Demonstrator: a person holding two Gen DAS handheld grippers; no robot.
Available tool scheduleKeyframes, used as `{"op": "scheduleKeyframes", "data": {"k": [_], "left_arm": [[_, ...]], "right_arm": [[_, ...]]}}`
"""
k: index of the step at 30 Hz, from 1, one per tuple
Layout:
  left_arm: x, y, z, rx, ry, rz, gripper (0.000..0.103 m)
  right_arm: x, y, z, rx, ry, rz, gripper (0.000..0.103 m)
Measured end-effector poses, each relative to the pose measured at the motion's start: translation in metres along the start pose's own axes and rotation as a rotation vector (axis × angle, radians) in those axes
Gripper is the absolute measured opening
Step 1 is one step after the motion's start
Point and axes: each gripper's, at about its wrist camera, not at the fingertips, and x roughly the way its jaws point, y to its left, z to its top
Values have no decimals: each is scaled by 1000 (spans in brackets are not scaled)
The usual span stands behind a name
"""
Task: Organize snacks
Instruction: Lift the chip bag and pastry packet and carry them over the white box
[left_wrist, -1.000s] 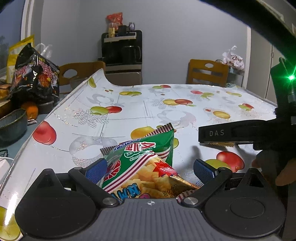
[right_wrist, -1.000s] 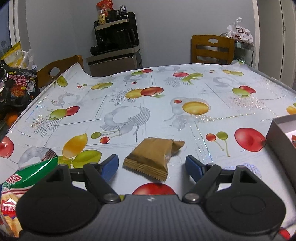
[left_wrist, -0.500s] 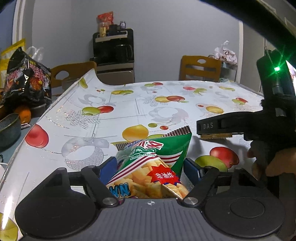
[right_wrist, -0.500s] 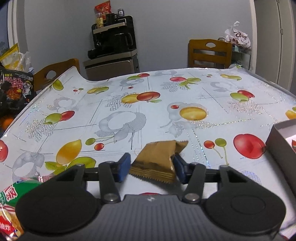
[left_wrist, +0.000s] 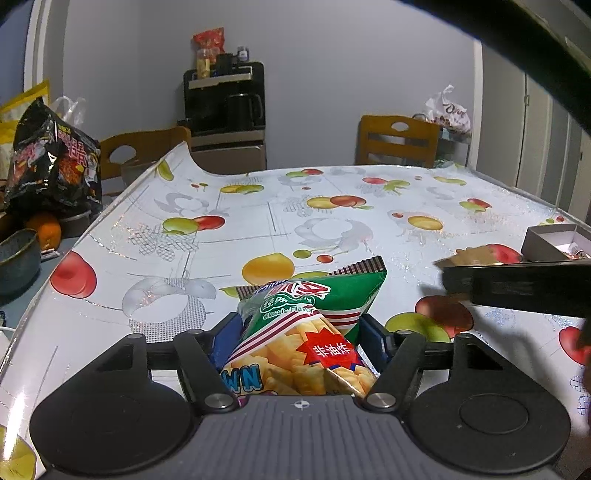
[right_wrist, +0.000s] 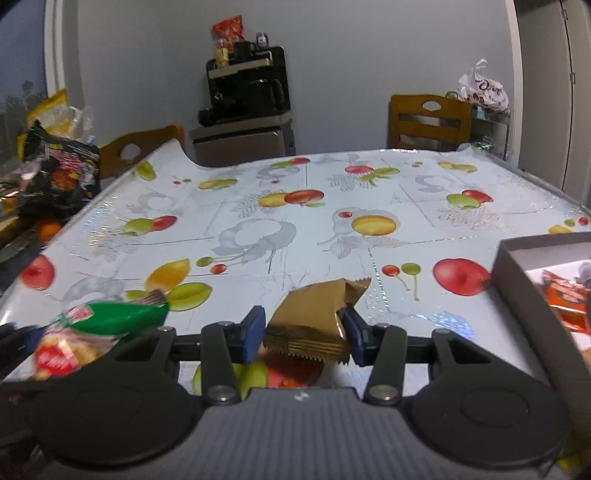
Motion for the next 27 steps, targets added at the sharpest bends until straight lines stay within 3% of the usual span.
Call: {"op": "scheduleKeyframes", "data": {"k": [12, 16, 27], "left_arm": [[-8, -15, -3, 53, -7, 2, 62], [-13, -16, 2, 27, 5, -10, 61], [-52, -57, 29, 94, -98, -41, 59]], "right_arm": [[-89, -24, -8, 22, -66, 67, 46], [-111, -34, -8, 20, -101, 70, 45], [-144, -72, -12, 58, -137, 62, 44]]}}
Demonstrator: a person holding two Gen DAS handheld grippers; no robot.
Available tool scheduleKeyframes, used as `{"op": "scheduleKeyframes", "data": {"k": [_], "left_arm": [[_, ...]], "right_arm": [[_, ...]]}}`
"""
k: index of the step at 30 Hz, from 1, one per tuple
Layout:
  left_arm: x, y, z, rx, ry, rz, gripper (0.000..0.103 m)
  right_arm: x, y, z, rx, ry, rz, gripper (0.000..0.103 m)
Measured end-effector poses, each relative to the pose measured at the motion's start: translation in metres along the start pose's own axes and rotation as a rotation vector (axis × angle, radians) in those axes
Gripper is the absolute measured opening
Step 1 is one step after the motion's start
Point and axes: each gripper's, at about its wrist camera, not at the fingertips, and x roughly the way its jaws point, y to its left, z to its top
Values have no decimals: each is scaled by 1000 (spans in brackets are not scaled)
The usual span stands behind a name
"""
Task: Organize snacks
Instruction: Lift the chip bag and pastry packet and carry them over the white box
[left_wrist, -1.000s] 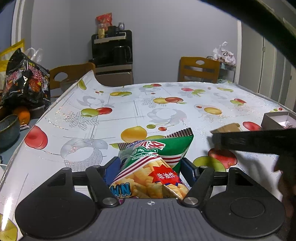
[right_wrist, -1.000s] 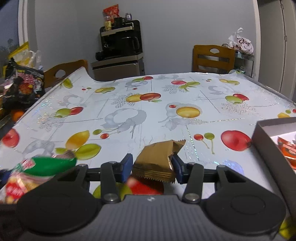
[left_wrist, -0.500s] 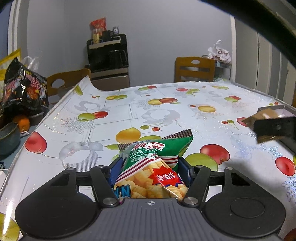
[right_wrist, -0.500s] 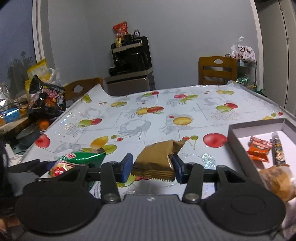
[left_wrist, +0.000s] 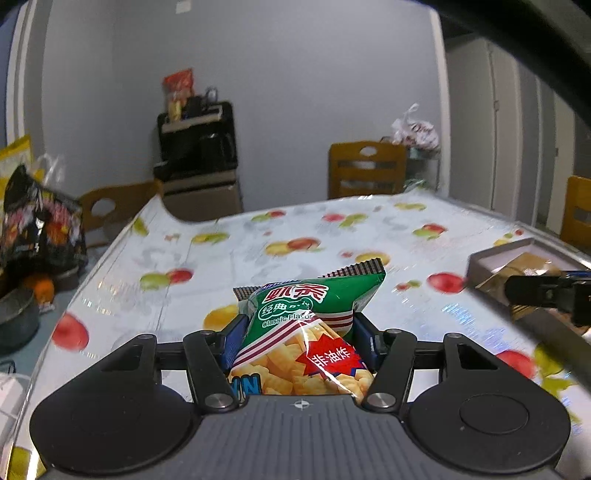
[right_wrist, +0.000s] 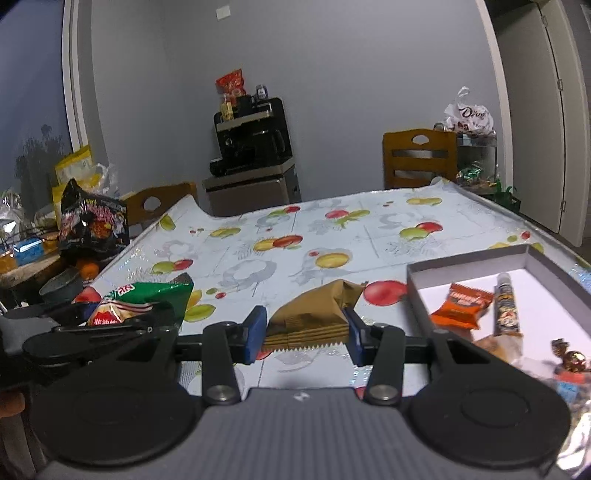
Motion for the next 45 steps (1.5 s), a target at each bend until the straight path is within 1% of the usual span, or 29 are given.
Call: {"op": "scheduleKeyframes", "data": {"k": [5, 9, 21, 29, 37, 42, 45], "left_arm": [[-11, -25, 17, 27, -44, -40, 59], [-15, -47, 27, 54, -74, -67, 59], [-14, -107, 39, 111, -99, -150, 59], [-10, -138, 42, 133, -111, -186, 59], [9, -169, 43, 132, -90, -275, 59], [19, -191, 43, 170, -97, -310, 59], [26, -206, 43, 212, -101, -337, 59]], "right_arm": [[-25, -17, 9, 16, -54, -6, 44], [-45, -33, 15, 24, -100, -29, 44], [-91, -93, 19, 94, -166, -106, 44], [-102, -126, 16, 131, -175, -154, 44], [-101, -161, 11, 189, -163, -211, 44], [-97, -179, 3, 227, -136, -239, 44], [-94, -188, -2, 240, -114, -258, 44]]}}
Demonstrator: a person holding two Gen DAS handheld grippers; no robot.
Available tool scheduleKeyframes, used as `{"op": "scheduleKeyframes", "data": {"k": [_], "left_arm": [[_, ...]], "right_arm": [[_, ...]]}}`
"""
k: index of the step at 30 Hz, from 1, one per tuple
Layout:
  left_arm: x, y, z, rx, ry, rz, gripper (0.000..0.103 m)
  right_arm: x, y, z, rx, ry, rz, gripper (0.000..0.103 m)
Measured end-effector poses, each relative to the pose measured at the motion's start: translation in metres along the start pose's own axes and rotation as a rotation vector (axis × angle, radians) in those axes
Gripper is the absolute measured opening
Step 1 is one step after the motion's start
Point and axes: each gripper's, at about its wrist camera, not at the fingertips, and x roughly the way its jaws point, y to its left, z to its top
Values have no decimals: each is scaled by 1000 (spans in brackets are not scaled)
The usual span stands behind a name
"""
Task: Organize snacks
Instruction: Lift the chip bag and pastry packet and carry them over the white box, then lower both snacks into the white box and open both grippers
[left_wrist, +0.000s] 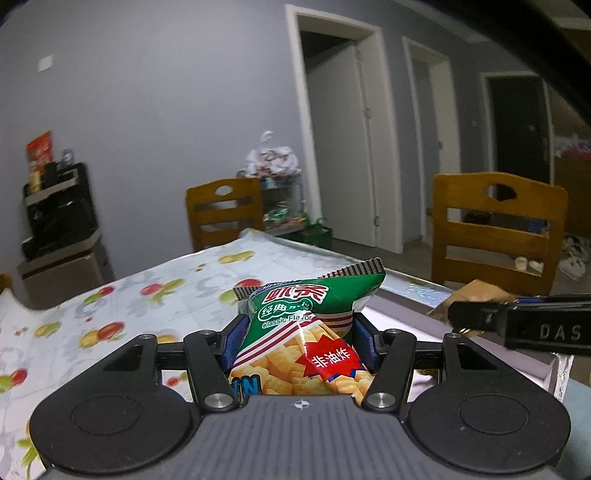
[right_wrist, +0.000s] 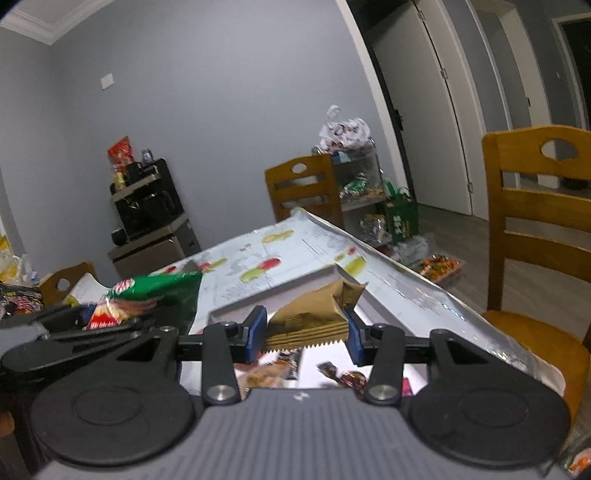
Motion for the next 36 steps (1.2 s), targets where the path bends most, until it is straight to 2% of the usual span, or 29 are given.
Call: {"op": "scheduleKeyframes", "data": {"k": [7, 20, 25, 28, 32, 36], "left_arm": [[24, -26, -1, 47, 12, -78, 59], [69, -53, -5, 108, 74, -144, 60], [78, -56, -6, 118, 87, -145, 61], [78, -56, -7, 115, 90, -150, 66], [76, -47, -7, 55, 92, -150, 87], [76, -34, -7, 0, 100, -156, 97]], "right_arm": [[8, -19, -9, 23, 43, -35, 44], [27, -46, -24, 79, 122, -67, 44], [29, -49, -26, 78, 131, -67, 44], [31, -50, -26, 81, 136, -64, 44], [29, -51, -26, 88, 134, -66, 44], [27, -50, -28, 89, 134, -72, 44]]}}
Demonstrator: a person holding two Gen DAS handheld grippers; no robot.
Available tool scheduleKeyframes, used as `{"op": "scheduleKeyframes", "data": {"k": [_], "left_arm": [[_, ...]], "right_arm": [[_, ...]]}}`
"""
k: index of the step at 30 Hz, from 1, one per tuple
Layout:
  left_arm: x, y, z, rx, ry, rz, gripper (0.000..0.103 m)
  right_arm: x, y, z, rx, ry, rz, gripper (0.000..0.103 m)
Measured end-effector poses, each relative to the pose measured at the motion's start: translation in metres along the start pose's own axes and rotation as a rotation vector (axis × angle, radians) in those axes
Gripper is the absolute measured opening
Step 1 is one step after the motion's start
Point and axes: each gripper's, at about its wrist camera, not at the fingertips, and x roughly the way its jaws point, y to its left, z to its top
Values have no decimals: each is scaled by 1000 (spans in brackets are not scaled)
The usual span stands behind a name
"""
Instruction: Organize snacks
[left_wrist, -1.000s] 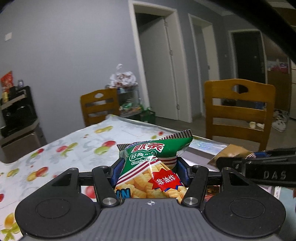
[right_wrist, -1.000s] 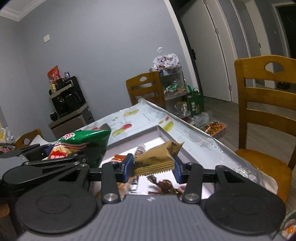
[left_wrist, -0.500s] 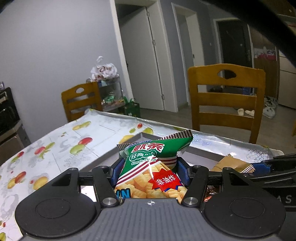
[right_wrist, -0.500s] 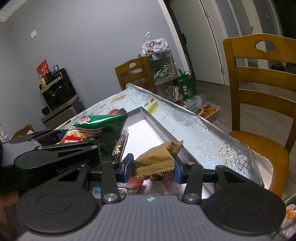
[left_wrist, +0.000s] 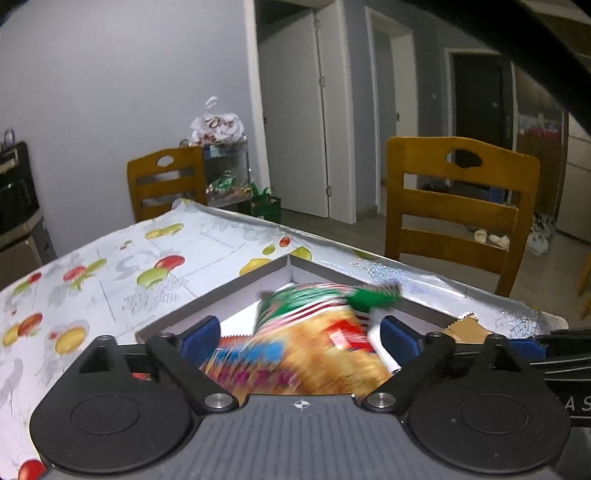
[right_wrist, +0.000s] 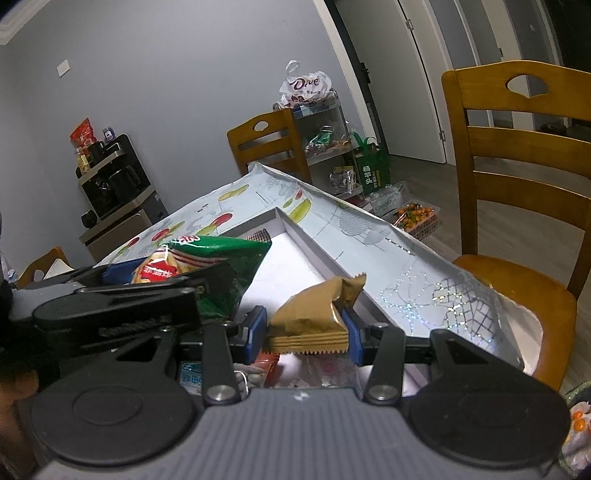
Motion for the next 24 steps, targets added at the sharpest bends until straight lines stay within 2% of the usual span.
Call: {"op": "scheduleKeyframes", "data": {"k": [4, 6, 9, 22, 24], "left_arm": [[-11, 8, -1, -29, -9, 1, 98], [-17, 13, -2, -44, -12, 5, 100], [-24, 22, -3, -72, -14, 11, 102], [-62, 37, -7, -97, -49, 14, 103], [-74, 39, -10, -104, -57, 7, 103]], "right_arm": [[-2, 2, 1, 15, -3, 11, 47], [-3, 4, 2, 16, -6, 16, 60], [-7, 4, 3, 34, -21, 25, 72], [-31, 32, 5, -3, -51, 37, 74], [-40, 37, 3, -17, -60, 42, 78]]}}
